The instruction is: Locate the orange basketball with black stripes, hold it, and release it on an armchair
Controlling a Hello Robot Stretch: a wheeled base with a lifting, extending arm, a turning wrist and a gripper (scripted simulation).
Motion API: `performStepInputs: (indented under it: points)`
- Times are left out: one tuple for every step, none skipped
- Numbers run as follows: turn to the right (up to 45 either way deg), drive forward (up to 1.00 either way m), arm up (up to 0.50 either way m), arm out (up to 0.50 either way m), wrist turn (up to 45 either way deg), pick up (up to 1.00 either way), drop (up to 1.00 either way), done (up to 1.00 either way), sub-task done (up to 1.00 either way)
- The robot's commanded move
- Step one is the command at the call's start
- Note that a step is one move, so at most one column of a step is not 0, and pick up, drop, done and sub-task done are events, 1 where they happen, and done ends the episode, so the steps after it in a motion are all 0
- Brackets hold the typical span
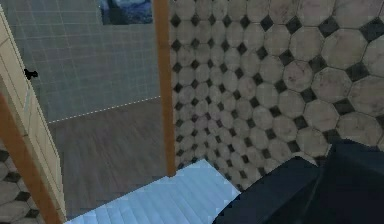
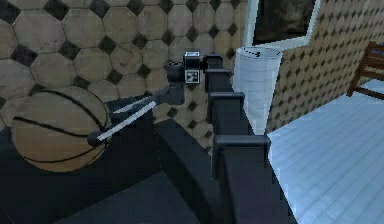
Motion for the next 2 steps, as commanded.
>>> performStepInputs:
  points:
    - [0.0,0.0,-0.34,0.0,0.0,0.0,0.0,0.0,0.0]
    - [0.0,0.0,-0.32,0.0,0.0,0.0,0.0,0.0,0.0]
